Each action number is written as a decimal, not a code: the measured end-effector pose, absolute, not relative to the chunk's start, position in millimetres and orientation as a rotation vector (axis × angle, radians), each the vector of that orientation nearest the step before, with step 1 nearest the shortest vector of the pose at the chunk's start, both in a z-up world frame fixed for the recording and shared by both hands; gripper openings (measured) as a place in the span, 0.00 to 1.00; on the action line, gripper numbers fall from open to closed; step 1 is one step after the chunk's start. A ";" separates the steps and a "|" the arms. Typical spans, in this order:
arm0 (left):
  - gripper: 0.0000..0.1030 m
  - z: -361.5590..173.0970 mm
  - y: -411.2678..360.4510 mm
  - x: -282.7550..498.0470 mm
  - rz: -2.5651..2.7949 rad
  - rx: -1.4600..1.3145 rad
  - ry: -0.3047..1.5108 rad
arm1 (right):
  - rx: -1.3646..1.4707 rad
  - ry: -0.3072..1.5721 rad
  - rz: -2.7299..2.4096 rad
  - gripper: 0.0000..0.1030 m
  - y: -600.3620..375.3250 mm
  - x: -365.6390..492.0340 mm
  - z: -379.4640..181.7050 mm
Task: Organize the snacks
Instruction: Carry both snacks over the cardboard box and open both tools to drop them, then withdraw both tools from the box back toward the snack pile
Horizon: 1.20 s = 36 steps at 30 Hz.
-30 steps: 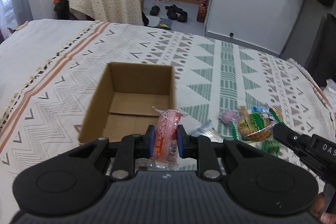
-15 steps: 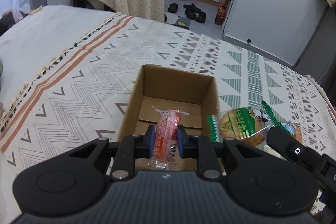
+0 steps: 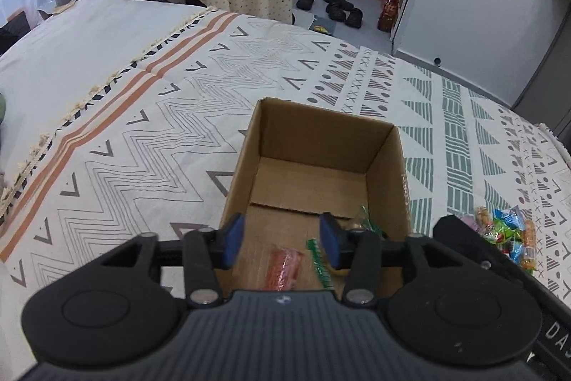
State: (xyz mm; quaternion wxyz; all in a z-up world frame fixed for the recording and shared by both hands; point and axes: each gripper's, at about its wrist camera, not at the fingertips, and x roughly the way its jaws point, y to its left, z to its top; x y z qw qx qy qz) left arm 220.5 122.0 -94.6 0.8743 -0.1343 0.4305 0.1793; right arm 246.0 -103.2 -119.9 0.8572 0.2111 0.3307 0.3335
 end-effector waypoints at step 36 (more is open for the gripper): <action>1.00 -69.2 11.9 170.0 0.314 -0.247 0.881 | 0.197 0.642 0.408 1.00 -239.7 212.6 -72.3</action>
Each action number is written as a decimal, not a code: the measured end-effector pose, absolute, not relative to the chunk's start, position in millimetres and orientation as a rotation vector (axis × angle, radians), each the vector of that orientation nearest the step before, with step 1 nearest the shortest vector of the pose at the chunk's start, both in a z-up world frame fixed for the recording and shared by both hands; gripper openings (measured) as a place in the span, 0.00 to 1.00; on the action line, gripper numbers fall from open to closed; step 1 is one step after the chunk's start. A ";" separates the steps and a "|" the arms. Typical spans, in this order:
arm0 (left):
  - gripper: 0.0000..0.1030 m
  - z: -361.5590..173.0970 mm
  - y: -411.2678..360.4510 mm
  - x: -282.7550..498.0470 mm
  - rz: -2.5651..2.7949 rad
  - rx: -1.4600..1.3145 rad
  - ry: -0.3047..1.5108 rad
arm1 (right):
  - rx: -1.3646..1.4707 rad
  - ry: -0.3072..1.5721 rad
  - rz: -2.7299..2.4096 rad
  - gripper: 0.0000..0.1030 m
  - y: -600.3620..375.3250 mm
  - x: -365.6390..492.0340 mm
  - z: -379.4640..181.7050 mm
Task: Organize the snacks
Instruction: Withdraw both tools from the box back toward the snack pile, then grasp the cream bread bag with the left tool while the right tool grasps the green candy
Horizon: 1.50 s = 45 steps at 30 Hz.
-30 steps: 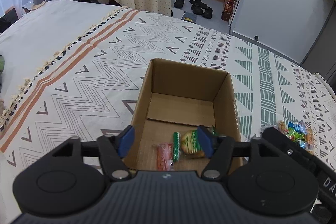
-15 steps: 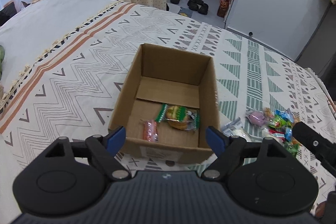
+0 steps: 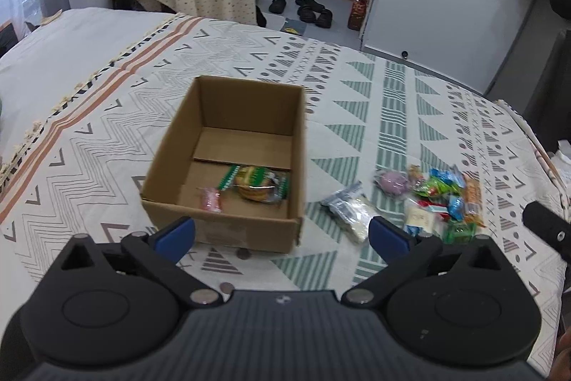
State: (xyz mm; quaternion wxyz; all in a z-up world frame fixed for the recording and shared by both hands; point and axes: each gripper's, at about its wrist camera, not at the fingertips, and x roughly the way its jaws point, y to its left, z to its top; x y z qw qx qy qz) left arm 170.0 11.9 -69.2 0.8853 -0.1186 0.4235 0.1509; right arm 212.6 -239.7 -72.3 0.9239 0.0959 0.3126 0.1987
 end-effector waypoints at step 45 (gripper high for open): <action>0.92 -143.6 -109.1 225.8 0.179 -0.326 0.974 | 0.485 0.836 0.251 0.96 -362.3 249.3 -138.7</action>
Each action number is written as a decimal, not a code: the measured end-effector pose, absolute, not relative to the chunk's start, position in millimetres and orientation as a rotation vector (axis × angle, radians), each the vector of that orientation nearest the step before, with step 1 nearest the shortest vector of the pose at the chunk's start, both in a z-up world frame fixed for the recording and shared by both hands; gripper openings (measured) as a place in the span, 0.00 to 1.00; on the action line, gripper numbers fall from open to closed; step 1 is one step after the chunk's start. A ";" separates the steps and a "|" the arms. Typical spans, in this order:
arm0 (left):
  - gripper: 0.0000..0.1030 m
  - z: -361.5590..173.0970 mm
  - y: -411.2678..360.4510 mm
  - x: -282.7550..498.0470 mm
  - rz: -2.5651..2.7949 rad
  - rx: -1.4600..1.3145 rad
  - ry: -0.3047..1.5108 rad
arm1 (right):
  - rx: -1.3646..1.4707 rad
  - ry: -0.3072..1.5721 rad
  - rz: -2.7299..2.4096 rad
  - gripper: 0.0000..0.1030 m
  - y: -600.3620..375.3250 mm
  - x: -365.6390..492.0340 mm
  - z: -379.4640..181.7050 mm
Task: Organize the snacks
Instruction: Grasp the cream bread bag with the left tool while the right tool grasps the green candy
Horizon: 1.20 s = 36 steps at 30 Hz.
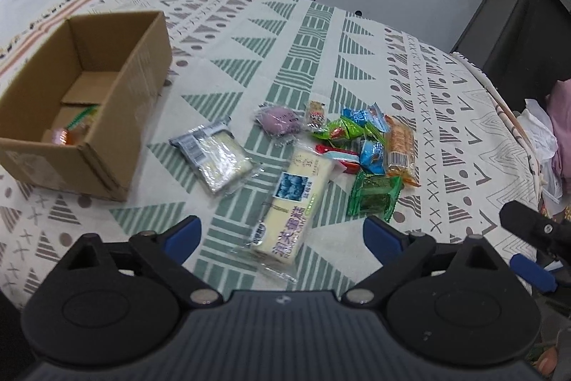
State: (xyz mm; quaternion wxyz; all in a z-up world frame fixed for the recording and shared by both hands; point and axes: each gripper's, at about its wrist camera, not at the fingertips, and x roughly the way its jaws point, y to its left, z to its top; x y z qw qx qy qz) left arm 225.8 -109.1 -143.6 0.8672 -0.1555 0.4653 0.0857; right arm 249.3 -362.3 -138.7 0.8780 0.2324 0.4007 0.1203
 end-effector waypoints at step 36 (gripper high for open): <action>0.32 -183.4 -80.2 273.5 0.171 -0.475 1.028 | 0.359 0.979 0.255 0.91 -291.9 321.5 -198.2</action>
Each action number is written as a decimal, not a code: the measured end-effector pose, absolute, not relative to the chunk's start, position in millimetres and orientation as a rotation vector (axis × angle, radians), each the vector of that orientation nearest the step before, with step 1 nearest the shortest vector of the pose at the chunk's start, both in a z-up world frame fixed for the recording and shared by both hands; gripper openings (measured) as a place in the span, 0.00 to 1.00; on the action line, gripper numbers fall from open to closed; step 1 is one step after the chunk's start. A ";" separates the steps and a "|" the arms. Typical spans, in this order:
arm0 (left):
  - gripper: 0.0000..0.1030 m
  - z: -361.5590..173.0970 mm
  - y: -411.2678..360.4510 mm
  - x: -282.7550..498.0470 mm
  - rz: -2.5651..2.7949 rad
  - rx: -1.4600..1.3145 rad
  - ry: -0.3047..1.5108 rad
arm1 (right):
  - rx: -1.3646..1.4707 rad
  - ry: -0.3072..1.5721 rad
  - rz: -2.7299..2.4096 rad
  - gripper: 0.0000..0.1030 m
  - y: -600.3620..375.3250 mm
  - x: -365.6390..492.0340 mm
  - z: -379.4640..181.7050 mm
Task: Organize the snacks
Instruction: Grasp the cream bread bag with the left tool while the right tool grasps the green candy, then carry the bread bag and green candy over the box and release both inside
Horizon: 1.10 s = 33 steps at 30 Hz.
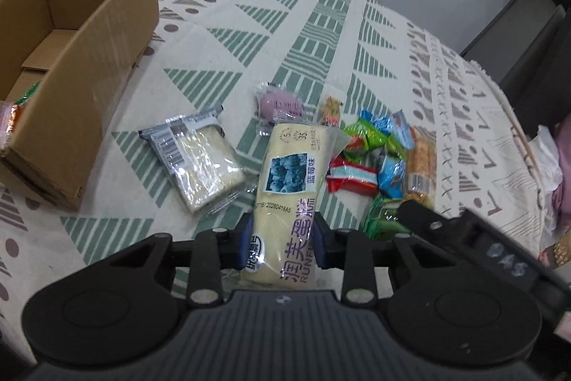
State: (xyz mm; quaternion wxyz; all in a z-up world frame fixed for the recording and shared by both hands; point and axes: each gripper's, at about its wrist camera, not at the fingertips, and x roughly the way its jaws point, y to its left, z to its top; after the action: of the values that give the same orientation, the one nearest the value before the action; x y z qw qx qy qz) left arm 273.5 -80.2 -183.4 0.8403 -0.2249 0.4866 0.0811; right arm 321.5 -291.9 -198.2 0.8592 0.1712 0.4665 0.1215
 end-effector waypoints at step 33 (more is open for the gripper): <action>0.31 -93.6 -37.0 220.6 0.293 -0.419 0.871 | 0.461 0.854 0.446 0.25 -275.6 304.2 -156.7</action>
State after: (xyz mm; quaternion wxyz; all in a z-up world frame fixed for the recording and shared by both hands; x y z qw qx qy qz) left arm 220.6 -37.0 -93.6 0.8753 -0.2009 0.4170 0.1403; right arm 304.2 -275.6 -156.7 0.8609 0.2196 0.4068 0.2126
